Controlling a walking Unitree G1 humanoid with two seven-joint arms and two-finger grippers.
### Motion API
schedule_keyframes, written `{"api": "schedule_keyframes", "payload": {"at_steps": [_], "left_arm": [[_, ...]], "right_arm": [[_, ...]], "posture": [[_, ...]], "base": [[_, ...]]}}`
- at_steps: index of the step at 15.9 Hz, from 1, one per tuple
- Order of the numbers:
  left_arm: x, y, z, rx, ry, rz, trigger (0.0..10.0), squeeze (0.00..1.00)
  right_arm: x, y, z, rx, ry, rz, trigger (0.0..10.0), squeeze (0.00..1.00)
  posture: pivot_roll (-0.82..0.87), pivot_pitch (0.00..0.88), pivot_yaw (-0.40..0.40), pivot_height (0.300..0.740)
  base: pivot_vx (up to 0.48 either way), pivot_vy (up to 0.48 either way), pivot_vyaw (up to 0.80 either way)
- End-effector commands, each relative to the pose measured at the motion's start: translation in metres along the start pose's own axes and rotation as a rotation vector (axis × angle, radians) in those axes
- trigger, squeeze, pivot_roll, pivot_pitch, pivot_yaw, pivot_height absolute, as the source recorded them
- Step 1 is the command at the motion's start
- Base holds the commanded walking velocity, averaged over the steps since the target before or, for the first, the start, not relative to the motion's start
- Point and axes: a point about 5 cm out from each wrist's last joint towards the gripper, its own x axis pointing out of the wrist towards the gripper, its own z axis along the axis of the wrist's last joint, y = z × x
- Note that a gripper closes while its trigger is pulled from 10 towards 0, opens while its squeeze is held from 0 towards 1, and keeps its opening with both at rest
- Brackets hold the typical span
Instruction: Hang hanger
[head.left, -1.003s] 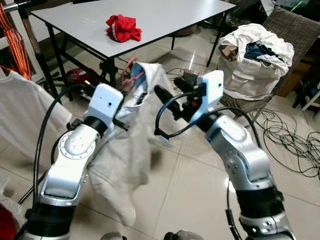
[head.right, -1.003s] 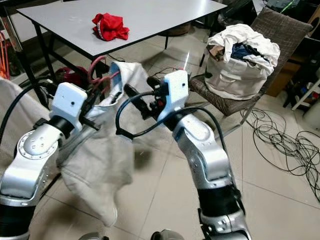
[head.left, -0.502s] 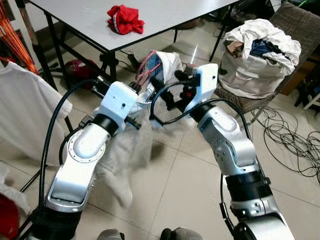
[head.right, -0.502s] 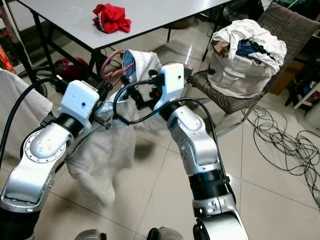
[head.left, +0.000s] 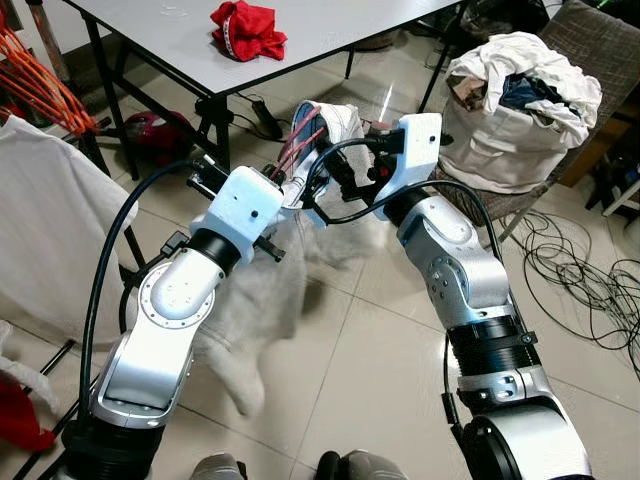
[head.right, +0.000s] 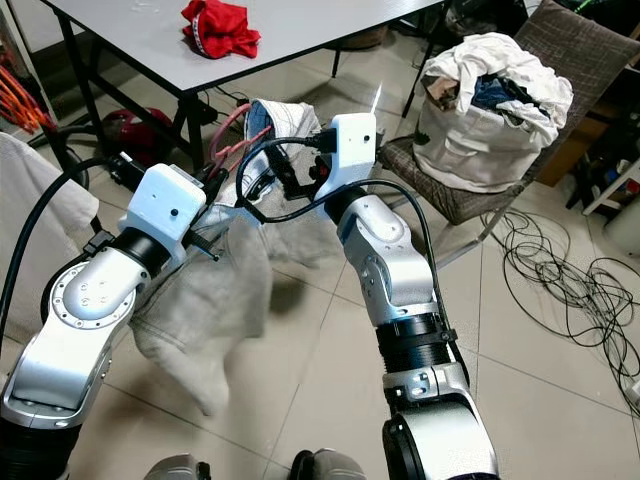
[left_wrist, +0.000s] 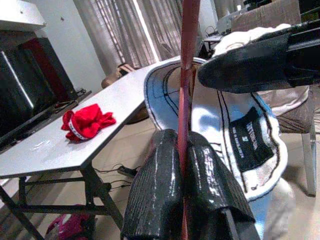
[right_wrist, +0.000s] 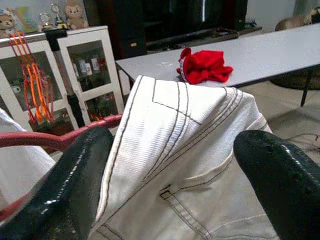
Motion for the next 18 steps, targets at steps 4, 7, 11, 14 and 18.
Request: {"api": "schedule_keyframes", "payload": {"at_steps": [4,7,11,14,18], "left_arm": [[-0.001,0.002,0.024,0.029,-0.107,0.007,10.0,0.0],[-0.001,0.0,0.026,0.028,-0.119,-0.001,10.0,0.0],[-0.002,-0.003,0.027,0.029,-0.126,-0.014,10.0,0.0],[-0.005,-0.004,0.025,0.04,-0.111,-0.027,10.0,0.0],[-0.007,-0.004,0.02,0.045,-0.088,-0.053,10.0,0.0]], "right_arm": [[-0.001,-0.014,-0.003,0.033,0.037,-0.051,0.0,0.0],[-0.003,-0.02,-0.003,0.085,0.042,-0.051,0.0,0.0],[-0.004,-0.023,-0.001,0.133,0.036,-0.041,0.0,0.0],[-0.003,-0.024,0.004,0.133,0.007,-0.043,0.0,0.0],[-0.005,-0.03,0.013,0.156,-0.033,-0.068,0.0,0.0]], "posture": [[0.03,0.071,-0.14,0.74],[0.03,0.059,-0.14,0.74],[0.03,0.054,-0.147,0.74],[0.03,0.052,-0.145,0.74],[0.02,0.053,-0.146,0.74]], "base": [[0.0,0.0,0.0],[0.0,0.0,0.0],[0.0,0.0,0.0],[0.0,0.0,0.0],[0.0,0.0,0.0]]}}
